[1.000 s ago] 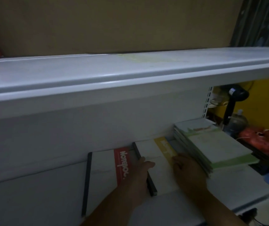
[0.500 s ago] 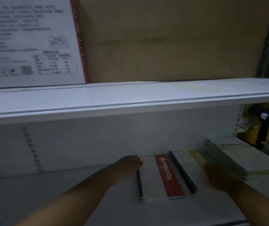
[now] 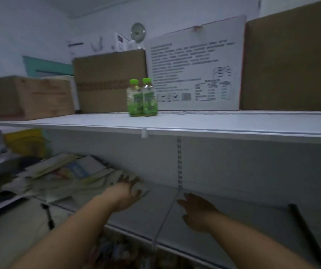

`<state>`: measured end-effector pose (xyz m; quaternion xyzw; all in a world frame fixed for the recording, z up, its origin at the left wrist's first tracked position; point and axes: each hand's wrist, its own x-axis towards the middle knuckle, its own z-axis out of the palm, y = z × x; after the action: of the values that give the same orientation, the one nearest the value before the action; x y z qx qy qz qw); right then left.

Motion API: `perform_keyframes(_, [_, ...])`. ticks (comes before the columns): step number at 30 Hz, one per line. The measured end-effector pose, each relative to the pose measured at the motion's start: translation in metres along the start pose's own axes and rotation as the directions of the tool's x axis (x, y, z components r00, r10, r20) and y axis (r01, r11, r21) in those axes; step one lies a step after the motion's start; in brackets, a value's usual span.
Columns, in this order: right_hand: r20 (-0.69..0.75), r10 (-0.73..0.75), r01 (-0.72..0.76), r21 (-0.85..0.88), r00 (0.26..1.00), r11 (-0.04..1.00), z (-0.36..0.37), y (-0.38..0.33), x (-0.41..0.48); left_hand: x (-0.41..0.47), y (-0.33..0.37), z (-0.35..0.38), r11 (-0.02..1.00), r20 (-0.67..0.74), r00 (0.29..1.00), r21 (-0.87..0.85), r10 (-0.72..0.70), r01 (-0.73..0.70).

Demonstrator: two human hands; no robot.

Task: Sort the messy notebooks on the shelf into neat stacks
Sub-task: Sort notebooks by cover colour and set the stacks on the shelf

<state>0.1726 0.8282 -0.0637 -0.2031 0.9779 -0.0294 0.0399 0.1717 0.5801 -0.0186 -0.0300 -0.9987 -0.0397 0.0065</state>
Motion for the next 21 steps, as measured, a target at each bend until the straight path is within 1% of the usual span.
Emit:
perform_keyframes(2, [-0.02,-0.1,0.1,0.006,0.995,0.995,0.006,-0.049,0.019,-0.027,-0.048,-0.002,0.998,0.011,0.998,0.007,-0.07,0.07])
perform_keyframes(4, [-0.056,-0.191,0.189,-0.028,0.98,0.981,0.009,-0.091,0.034,-0.05,-0.091,-0.004,0.99,0.036,0.99,0.011,-0.138,0.138])
perform_keyframes(6, [-0.062,-0.25,0.247,-0.048,0.966,0.968,0.01,-0.125,0.046,-0.064,-0.129,-0.004,0.979,0.055,0.978,-0.008,-0.203,0.204])
perform_keyframes(8, [-0.033,-0.288,0.285,-0.066,0.957,0.956,0.012,-0.152,0.06,-0.072,-0.158,-0.003,0.965,0.041,0.966,-0.041,-0.257,0.259])
perform_keyframes(11, [0.011,-0.333,0.333,-0.087,0.943,0.939,0.02,-0.183,0.084,-0.076,-0.188,0.007,0.95,-0.02,0.957,-0.13,-0.288,0.283])
perform_keyframes(14, [0.035,-0.396,0.397,-0.12,0.918,0.91,0.029,-0.21,0.115,-0.079,-0.207,0.028,0.96,-0.03,0.964,-0.109,-0.264,0.259])
perform_keyframes(17, [-0.011,-0.474,0.47,-0.11,0.881,0.876,0.029,-0.242,0.154,-0.077,-0.232,0.037,0.959,0.022,0.964,-0.099,-0.266,0.267])
perform_keyframes(21, [-0.063,-0.518,0.516,-0.039,0.853,0.856,0.021,-0.275,0.212,-0.059,-0.279,0.019,0.942,0.026,0.946,-0.087,-0.324,0.325])
